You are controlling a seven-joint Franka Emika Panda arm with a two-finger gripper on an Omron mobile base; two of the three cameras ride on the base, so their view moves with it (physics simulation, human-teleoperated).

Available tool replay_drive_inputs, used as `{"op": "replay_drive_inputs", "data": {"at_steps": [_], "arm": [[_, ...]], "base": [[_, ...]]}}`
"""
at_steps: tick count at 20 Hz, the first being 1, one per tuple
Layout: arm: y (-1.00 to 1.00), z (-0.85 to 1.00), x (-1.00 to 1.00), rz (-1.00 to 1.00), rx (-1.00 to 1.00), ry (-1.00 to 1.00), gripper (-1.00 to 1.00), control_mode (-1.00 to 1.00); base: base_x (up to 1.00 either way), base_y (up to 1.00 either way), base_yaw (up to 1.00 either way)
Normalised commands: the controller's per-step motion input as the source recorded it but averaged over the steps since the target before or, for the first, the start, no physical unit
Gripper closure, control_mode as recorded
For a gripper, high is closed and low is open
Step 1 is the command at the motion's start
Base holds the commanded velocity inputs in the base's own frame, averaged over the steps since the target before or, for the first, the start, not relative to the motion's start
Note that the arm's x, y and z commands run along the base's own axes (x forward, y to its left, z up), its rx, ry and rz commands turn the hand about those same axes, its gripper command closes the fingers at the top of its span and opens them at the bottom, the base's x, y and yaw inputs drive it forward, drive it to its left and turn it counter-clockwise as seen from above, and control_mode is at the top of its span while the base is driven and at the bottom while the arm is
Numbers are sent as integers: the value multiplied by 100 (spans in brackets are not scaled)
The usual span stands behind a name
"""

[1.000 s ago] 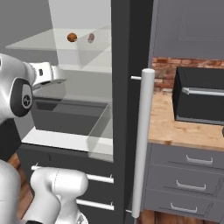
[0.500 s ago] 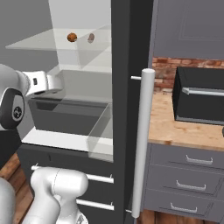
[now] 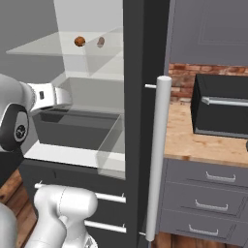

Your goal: Move the tangerine and sausage from the second highest shelf to the top shelf to make space. Then, place the pitcher from the counter on the cleared second highest shelf.

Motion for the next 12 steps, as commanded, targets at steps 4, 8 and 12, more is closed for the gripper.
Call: {"op": "replay_drive_inputs", "data": {"at_steps": [4,8,12], "arm": [[-21,0,0,0,9,0,-100,-100],[-9,0,0,0,6,0,-100,-100],[0,-7,0,0,0,0,-100,100]], "base": [[0,0,0],[0,0,0],[-3,0,0]]}}
